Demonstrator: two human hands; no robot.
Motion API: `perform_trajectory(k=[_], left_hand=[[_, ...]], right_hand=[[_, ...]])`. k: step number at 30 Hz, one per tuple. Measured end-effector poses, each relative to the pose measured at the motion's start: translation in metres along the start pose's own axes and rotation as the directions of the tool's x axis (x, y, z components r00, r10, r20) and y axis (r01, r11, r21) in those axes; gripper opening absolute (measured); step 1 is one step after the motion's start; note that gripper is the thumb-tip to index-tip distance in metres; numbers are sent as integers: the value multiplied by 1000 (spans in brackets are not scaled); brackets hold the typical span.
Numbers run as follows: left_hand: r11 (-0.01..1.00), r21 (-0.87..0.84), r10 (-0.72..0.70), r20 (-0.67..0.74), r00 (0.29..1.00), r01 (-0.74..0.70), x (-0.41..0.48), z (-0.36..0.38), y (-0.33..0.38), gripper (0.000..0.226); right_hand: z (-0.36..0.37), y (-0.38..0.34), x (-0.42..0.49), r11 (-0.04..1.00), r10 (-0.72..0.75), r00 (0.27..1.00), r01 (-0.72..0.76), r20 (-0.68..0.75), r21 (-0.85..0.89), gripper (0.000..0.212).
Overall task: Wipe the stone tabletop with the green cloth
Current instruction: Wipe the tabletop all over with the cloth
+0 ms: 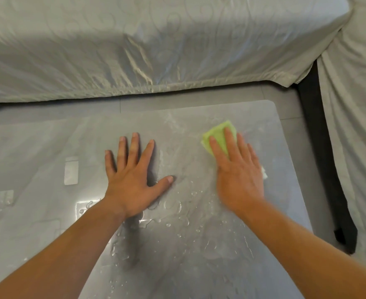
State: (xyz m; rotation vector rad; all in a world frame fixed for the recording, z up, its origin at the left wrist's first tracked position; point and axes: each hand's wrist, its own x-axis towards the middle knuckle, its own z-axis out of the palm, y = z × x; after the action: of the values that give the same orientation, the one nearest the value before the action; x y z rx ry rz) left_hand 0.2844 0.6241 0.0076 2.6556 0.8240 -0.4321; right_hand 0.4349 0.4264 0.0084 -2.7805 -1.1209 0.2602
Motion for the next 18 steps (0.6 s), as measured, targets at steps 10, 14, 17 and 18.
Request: perform_trajectory(k=[10, 14, 17, 18], left_hand=[[942, -327, 49, -75, 996, -71, -4, -7, -7, 67], [922, -377, 30, -158, 987, -89, -11, -11, -11, 57], [963, -253, 50, -174, 984, -94, -37, -8, -9, 61], [969, -227, 62, -149, 987, -95, -47, -5, -5, 62]], right_hand=[[3, -51, 52, 996, -74, 996, 72, 43, 51, 77], [11, -47, -11, 905, -425, 895, 426, 138, 25, 76], [8, -18, 4, 922, -382, 919, 386, 94, -25, 74], [5, -13, 17, 964, -264, 962, 266, 66, -18, 73]])
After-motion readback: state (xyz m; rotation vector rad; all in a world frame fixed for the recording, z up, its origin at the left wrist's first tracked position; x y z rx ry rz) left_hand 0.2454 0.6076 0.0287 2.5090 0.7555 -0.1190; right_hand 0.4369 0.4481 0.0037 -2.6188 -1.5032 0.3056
